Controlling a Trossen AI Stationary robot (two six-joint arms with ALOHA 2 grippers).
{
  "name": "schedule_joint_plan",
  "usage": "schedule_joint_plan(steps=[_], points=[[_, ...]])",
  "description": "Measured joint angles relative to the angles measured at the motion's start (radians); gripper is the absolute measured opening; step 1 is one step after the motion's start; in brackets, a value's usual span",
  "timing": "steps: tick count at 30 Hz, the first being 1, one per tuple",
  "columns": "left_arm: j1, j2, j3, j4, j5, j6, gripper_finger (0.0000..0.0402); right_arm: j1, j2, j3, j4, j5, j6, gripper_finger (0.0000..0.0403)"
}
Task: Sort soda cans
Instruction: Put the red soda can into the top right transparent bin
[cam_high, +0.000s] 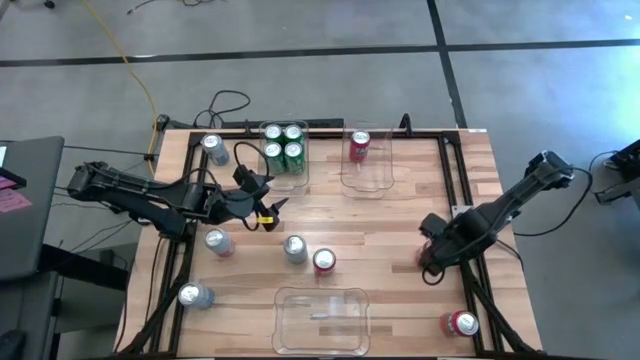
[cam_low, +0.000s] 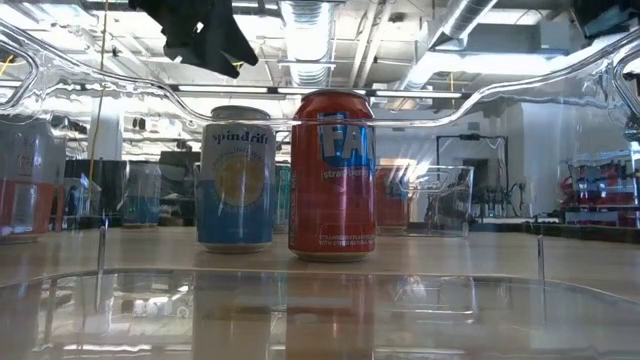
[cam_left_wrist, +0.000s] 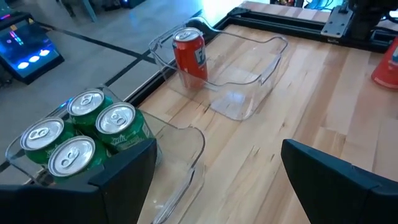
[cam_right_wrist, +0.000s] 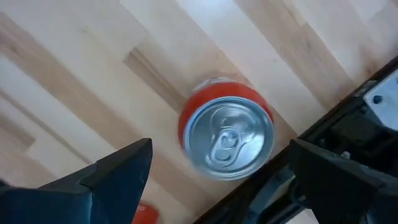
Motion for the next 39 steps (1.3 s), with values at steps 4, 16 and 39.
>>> schedule_joint_plan(steps=[4, 16, 39], points=[[0.0, 0.0, 0.0, -0.006, 0.0, 0.0, 0.0338, -0.002, 0.0, -0.058, 0.018, -0.001, 0.002, 0.0397], [0.0, 0.0, 0.0, -0.005, 0.0, -0.002, 0.0338, -0.044, 0.0, -0.168, 0.202, -0.027, -0.047, 0.0383], [0.0, 0.0, 0.0, 0.005, -0.002, -0.03, 0.0338, -0.274, 0.001, -0.025, 0.205, -0.002, -0.242, 0.0294]])
